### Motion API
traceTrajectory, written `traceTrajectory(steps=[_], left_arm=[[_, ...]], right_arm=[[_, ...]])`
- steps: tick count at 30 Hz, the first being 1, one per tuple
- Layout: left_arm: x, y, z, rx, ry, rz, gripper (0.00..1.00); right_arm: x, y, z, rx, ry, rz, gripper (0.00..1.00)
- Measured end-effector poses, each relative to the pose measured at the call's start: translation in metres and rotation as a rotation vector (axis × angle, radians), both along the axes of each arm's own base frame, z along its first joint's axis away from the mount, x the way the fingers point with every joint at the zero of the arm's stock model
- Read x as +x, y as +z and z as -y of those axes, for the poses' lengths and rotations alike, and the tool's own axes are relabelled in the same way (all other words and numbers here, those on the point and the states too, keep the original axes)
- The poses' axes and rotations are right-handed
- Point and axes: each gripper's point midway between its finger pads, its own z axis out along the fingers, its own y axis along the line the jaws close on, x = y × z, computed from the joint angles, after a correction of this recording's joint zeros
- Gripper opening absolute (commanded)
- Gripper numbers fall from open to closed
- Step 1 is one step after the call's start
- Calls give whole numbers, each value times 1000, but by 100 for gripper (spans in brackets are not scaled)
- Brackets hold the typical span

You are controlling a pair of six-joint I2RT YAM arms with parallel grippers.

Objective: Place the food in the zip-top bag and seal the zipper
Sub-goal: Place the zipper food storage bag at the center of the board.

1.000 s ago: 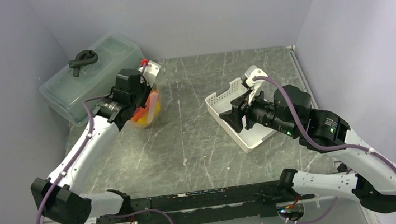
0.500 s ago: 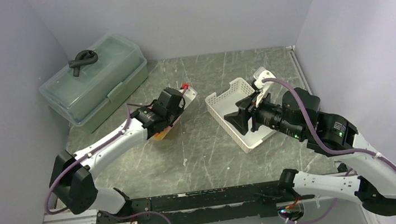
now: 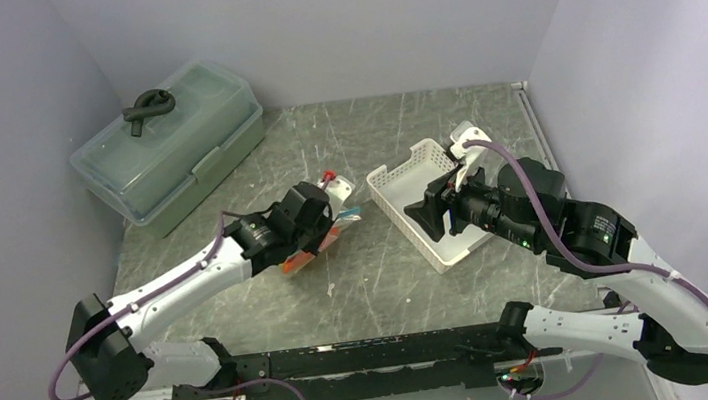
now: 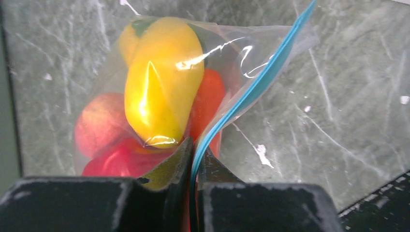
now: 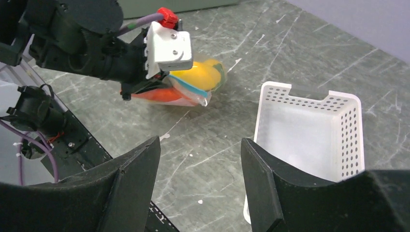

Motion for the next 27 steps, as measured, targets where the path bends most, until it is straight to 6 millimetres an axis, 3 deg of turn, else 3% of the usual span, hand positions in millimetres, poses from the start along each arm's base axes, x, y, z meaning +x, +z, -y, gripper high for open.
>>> traceTrajectory(steps=[5,11,20,27], left_arm=[[-21,-12,5,-62,-1,-74,27],[-43,-21,13,-121,-14,-155,31],[-63,17,34,-343,-38,-187,35],[-72,48,32,-453,-40,-166,42]], right_arm=[[2,-2,3,-4,-22,-7,66],[3,-3,3,1,-34,-16,66],[3,-3,2,7,-38,-25,67],[4,-4,1,7,-40,-32,67]])
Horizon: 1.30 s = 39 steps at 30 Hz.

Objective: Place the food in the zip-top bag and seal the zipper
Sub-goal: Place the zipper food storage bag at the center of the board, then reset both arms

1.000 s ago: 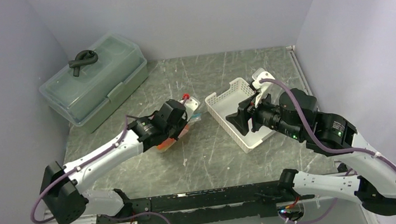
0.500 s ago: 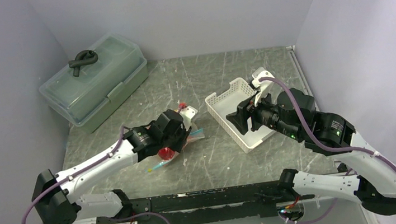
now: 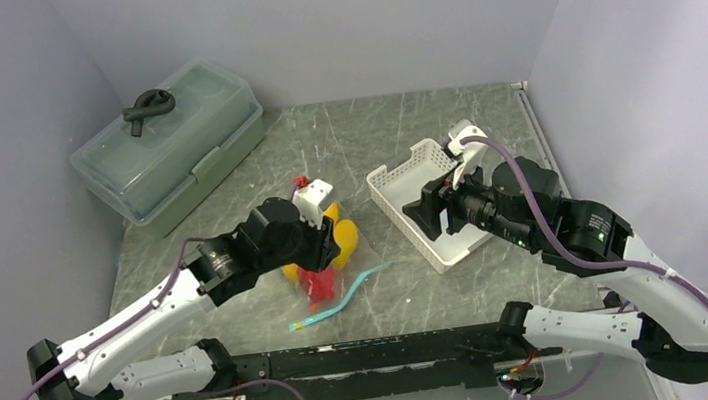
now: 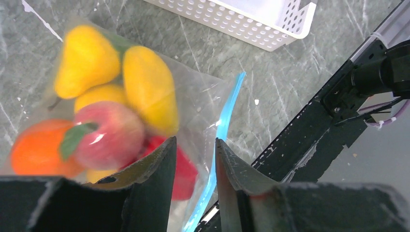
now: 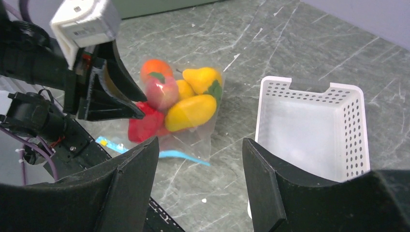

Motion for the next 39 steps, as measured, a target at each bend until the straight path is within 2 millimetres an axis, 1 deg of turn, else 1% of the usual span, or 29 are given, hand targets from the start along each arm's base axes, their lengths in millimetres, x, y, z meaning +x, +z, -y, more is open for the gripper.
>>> traceTrajectory(steps=[2,5,9,10,11,12,15,19,25,30,34,36,39], left_arm=[[-1,8,-3,-9,8,7,45],[1,22,-7,-19,25,28,52],[4,44,-15,-29,55,67,61],[5,50,-17,-31,64,79,72],[6,56,-20,-31,74,92,92],[7,61,-23,-28,81,107,99],[8,73,-33,-23,103,139,100],[9,86,-48,-7,143,174,100],[12,104,-75,-2,229,242,100],[18,120,-100,36,316,298,100],[26,131,-107,79,360,318,100],[33,128,-112,112,379,315,100],[48,114,-125,163,420,266,100]], right_arm=[[1,-2,-1,-5,-1,-3,68],[3,-3,-2,-12,-5,-8,69],[5,-6,-3,-20,-18,-9,74],[6,-7,-3,-22,-21,-10,76],[7,-9,-3,-28,-25,-11,77],[8,-11,-4,-34,-28,-14,79],[15,-16,-7,-54,-46,-19,81],[25,-26,-13,-88,-72,-32,82],[46,-48,-16,-134,-116,-75,82],[74,-66,0,-128,-202,-137,83],[90,-78,15,-103,-255,-185,83],[97,-81,22,-85,-281,-202,84],[107,-83,34,-57,-322,-216,84]])
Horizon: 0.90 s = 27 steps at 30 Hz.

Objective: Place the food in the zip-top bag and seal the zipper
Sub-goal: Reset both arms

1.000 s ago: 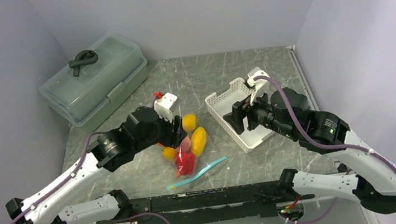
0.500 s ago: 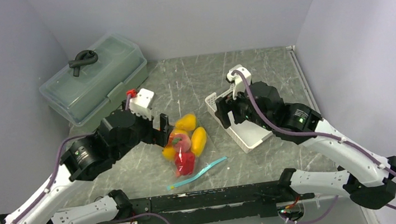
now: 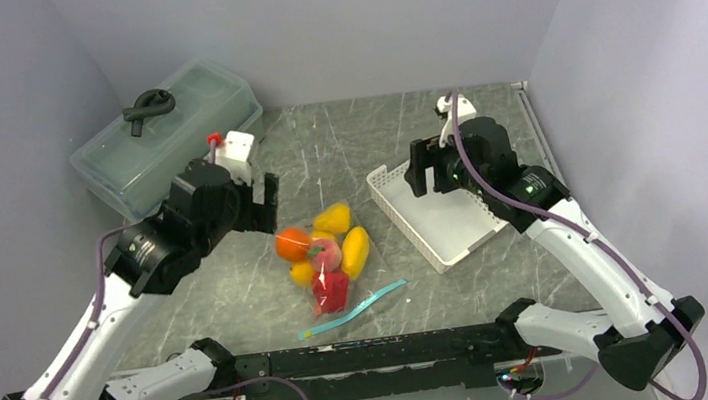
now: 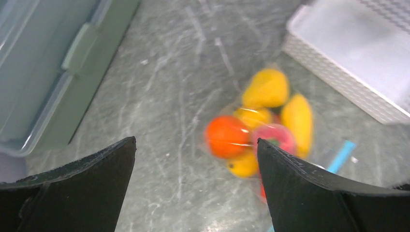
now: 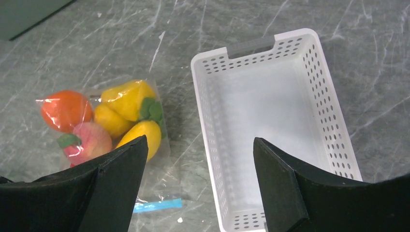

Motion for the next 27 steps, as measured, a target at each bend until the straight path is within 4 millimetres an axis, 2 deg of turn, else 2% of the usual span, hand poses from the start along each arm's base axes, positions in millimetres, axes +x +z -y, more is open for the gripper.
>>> traceTrajectory(steps=[4,6,9,14,18,23,27], left_arm=[[29,-24,-32,-28,108,-105,100],[36,-37,-46,-45,147,-154,100],[44,-55,-56,-80,172,-224,100],[55,-72,-68,-147,214,-293,100],[60,-82,-70,-194,219,-317,100],[54,-97,-59,-230,168,-348,100],[45,-93,-54,-258,129,-322,100]], right_arm=[[11,-3,16,27,-52,-10,84],[17,-6,28,38,-89,-15,85],[20,-8,44,53,-136,-18,85],[14,-4,61,81,-187,22,87],[2,7,67,115,-189,109,89],[-16,21,71,151,-173,229,89],[-24,28,72,173,-154,297,90]])
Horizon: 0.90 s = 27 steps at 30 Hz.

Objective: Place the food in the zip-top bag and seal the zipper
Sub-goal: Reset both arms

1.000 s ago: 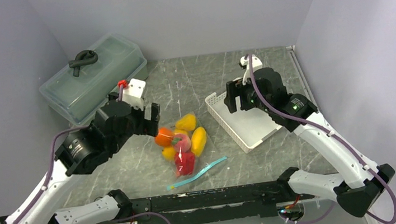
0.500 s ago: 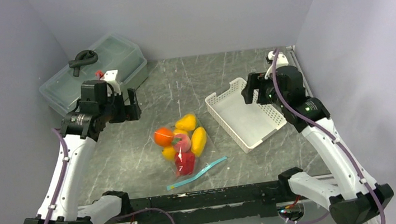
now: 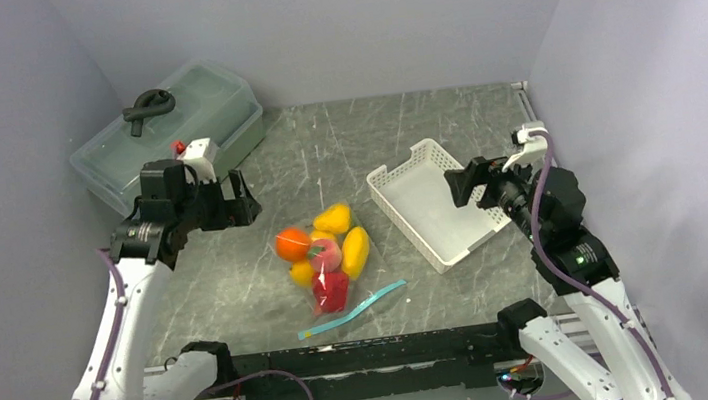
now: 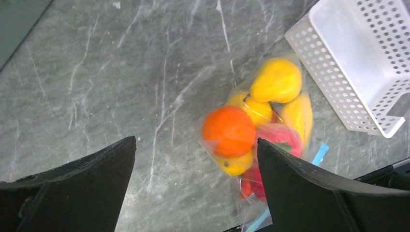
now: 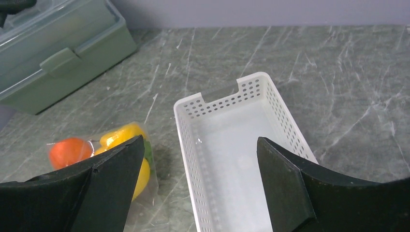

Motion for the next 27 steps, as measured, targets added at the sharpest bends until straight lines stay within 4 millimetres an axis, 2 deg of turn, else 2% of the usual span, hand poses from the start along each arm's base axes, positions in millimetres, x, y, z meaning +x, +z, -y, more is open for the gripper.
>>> traceTrajectory(steps=[5,15,27], left_arm=[[-12,13,5,-40,-27,105,100],[-29,-5,6,-82,-16,130,100],[-34,-5,16,-127,-61,147,100]], right_arm=[[-10,2,1,10,17,66,92],[-27,-2,2,7,47,196,97],[-29,-8,-2,-17,61,226,98]])
